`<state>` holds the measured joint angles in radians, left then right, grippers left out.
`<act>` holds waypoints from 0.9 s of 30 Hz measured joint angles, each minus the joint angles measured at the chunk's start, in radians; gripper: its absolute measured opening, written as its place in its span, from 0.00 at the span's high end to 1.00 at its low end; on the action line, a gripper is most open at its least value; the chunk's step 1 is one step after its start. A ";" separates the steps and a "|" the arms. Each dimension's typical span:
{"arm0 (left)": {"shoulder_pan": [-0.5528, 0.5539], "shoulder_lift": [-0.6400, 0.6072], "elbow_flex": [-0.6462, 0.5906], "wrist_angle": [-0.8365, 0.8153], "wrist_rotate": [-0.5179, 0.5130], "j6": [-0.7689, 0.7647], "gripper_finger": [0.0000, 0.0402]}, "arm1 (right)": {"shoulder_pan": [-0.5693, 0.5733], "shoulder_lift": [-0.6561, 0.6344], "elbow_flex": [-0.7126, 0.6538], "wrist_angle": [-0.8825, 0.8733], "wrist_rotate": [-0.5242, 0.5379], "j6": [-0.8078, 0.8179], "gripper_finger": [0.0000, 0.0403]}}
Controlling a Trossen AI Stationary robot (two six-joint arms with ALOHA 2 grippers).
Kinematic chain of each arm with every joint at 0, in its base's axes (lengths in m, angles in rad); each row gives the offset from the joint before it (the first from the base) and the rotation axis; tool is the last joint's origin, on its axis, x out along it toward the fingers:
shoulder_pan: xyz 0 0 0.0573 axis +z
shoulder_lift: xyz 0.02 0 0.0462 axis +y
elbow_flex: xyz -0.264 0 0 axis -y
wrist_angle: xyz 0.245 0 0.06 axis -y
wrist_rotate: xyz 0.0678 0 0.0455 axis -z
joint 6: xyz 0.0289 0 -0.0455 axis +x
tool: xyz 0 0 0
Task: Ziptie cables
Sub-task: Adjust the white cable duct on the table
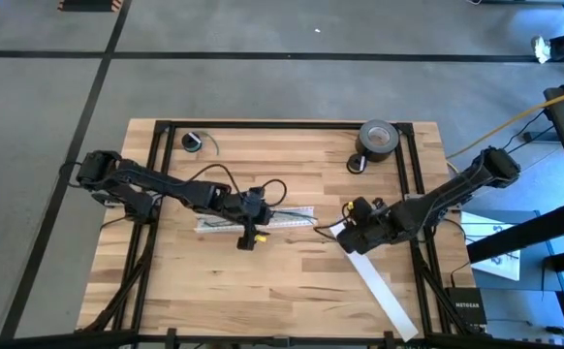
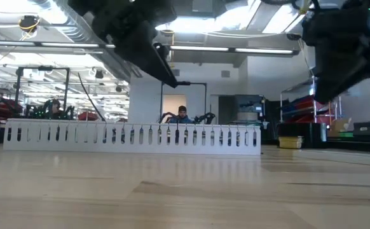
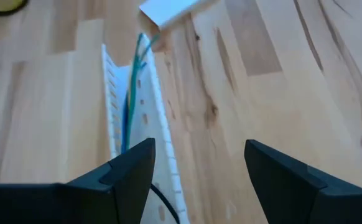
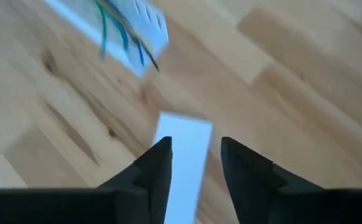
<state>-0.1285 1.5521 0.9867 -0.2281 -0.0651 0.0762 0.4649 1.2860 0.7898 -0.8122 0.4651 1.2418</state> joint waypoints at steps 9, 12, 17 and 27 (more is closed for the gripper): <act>0.042 0.003 -0.053 0.008 0.000 0.003 0.42 | -0.145 0.133 -0.047 0.564 -0.103 -0.508 0.72; 0.060 0.006 -0.085 0.020 0.001 0.002 0.42 | -0.180 0.195 -0.047 0.588 -0.190 -0.559 0.72; 0.085 0.006 -0.143 0.125 0.002 0.002 0.42 | -0.199 0.244 -0.048 0.576 -0.190 -0.604 0.72; 0.093 0.007 -0.258 0.252 0.002 0.010 0.42 | -0.236 0.244 -0.047 0.675 -0.073 -0.693 0.72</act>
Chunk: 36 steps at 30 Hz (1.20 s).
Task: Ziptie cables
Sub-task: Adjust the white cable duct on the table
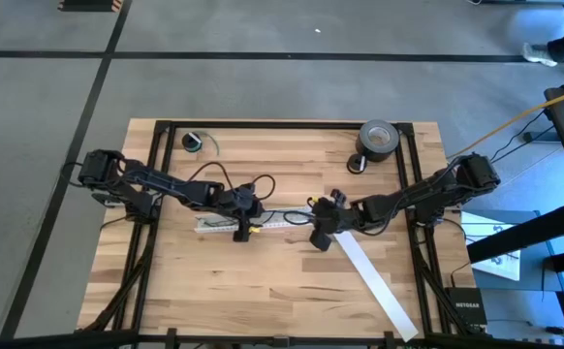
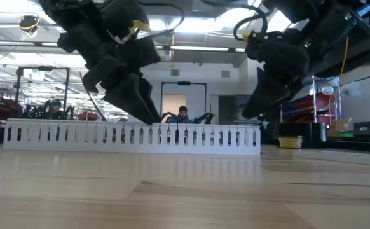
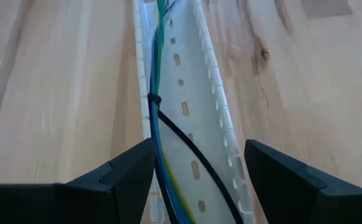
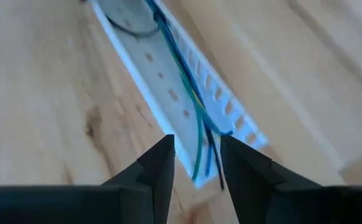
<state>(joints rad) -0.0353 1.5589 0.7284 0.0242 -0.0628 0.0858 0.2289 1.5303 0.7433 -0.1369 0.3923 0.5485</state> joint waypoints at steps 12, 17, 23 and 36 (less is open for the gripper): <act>0.000 0.000 -0.019 0.027 0.000 0.020 0.42 | -0.060 -0.003 0.044 -0.103 -0.126 0.005 0.71; 0.000 0.000 -0.019 0.027 0.000 0.020 0.42 | -0.059 -0.003 0.080 -0.174 -0.166 -0.003 0.71; 0.000 0.000 -0.019 0.027 0.000 0.019 0.42 | -0.059 0.027 0.080 -0.233 -0.049 0.000 0.71; 0.000 0.000 -0.019 0.037 0.000 0.019 0.42 | -0.059 -0.003 0.080 -0.224 -0.116 0.016 0.71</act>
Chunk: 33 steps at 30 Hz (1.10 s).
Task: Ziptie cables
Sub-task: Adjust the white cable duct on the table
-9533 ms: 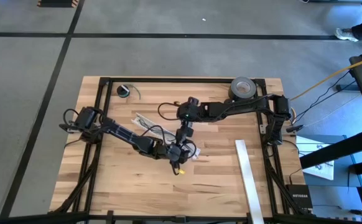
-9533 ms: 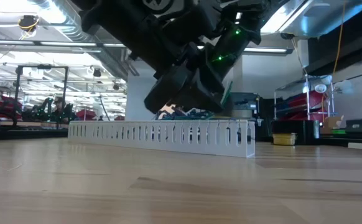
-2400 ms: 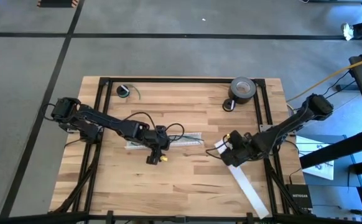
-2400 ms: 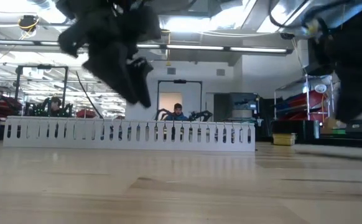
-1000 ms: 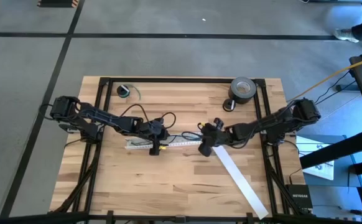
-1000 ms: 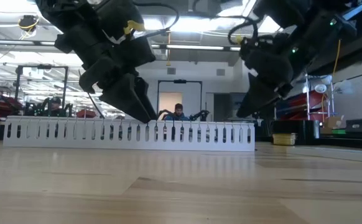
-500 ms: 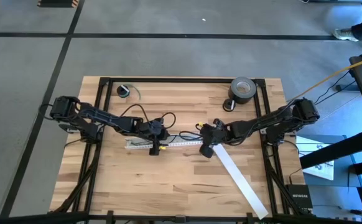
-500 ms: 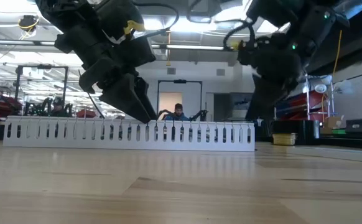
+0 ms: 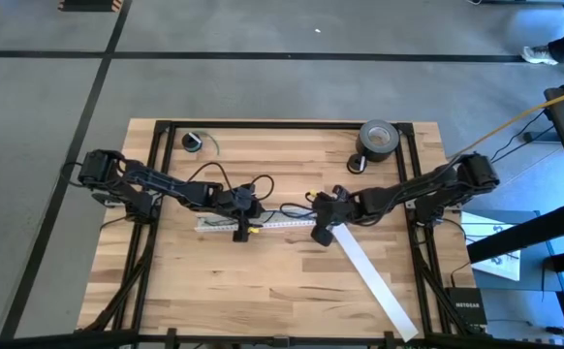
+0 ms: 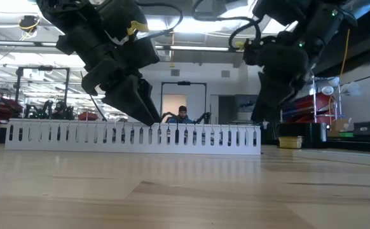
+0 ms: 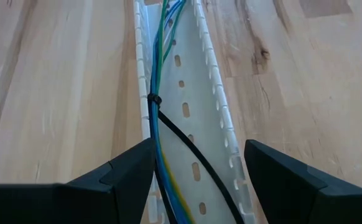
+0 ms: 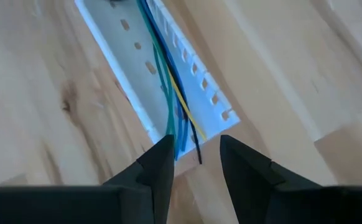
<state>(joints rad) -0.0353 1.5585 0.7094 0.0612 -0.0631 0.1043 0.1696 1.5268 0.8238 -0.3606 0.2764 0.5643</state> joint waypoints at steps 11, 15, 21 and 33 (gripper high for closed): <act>0.000 0.001 0.000 0.003 0.000 0.000 0.42 | 0.001 0.052 0.001 -0.015 -0.004 0.006 0.71; 0.000 0.001 0.000 0.003 -0.001 0.000 0.42 | 0.001 0.058 0.001 -0.015 0.071 0.006 0.71; 0.000 0.001 0.000 0.003 -0.001 0.006 0.42 | 0.000 0.047 0.014 -0.028 0.106 -0.023 0.71; 0.000 0.001 0.000 0.002 0.000 0.007 0.42 | 0.000 0.053 0.027 -0.035 0.169 -0.069 0.71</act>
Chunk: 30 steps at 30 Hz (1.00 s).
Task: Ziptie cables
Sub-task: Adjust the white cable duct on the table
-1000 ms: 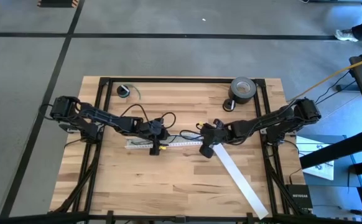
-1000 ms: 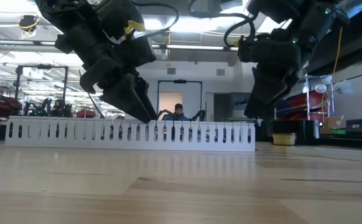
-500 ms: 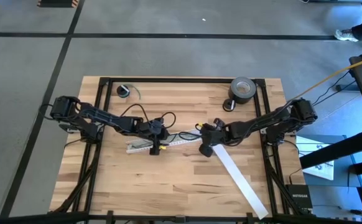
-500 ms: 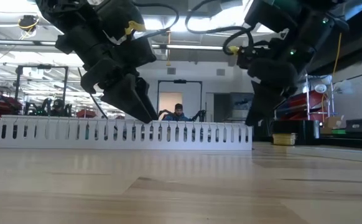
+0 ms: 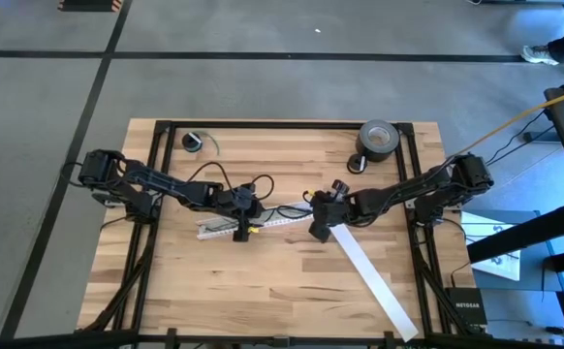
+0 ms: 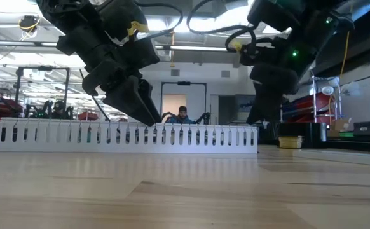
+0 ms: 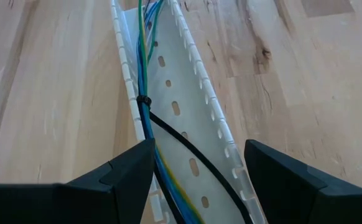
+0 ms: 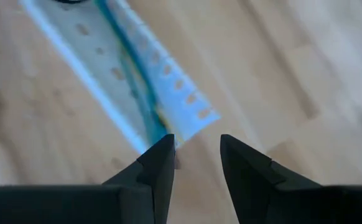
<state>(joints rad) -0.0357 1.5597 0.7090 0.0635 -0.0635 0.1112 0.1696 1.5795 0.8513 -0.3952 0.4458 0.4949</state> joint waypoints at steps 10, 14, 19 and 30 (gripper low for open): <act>0.000 0.000 0.000 0.000 0.000 0.000 0.42 | 0.000 0.025 0.001 0.038 -0.023 0.012 0.71; 0.000 0.000 0.000 -0.001 0.002 0.000 0.42 | 0.000 0.039 0.002 0.014 0.049 0.023 0.71; 0.000 0.000 0.000 -0.003 0.002 0.000 0.42 | 0.000 0.033 0.002 -0.007 0.073 0.024 0.71; 0.000 0.000 0.000 -0.002 0.001 0.000 0.42 | -0.009 0.027 0.035 -0.027 0.084 -0.029 0.71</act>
<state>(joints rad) -0.0357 1.5597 0.7090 0.0613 -0.0623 0.1116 0.1605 1.6064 0.8867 -0.4223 0.5300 0.4657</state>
